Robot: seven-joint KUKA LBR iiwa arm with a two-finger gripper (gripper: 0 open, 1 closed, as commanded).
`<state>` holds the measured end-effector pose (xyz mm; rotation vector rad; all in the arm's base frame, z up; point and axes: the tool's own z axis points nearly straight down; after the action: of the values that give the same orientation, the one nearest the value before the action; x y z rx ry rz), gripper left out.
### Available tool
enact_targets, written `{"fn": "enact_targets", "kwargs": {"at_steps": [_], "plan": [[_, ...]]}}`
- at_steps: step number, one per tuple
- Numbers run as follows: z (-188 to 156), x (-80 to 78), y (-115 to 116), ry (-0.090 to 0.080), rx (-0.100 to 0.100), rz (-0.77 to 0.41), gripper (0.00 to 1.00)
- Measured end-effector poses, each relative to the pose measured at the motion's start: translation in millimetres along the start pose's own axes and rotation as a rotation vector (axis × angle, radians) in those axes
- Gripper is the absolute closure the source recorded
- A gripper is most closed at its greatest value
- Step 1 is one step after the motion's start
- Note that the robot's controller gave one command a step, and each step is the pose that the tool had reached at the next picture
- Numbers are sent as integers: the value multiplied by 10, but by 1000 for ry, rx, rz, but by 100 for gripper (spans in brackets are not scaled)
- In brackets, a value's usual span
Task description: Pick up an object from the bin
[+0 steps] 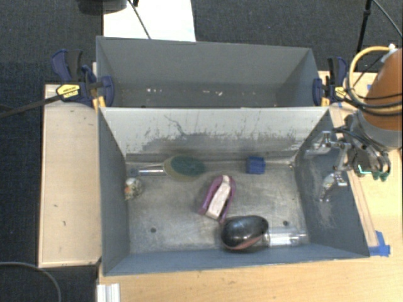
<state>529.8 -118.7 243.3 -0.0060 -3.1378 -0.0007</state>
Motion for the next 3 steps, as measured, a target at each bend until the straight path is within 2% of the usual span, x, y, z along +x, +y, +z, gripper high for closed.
{"fn": "enact_targets", "kwargs": {"at_steps": [1, 2, 3], "plan": [[1124, -561, 254, -1, -2, -47, 0], [1076, -631, 764, -8, -1, -108, 0], [1669, -489, 1211, -10, -5, 281, 0]]}}
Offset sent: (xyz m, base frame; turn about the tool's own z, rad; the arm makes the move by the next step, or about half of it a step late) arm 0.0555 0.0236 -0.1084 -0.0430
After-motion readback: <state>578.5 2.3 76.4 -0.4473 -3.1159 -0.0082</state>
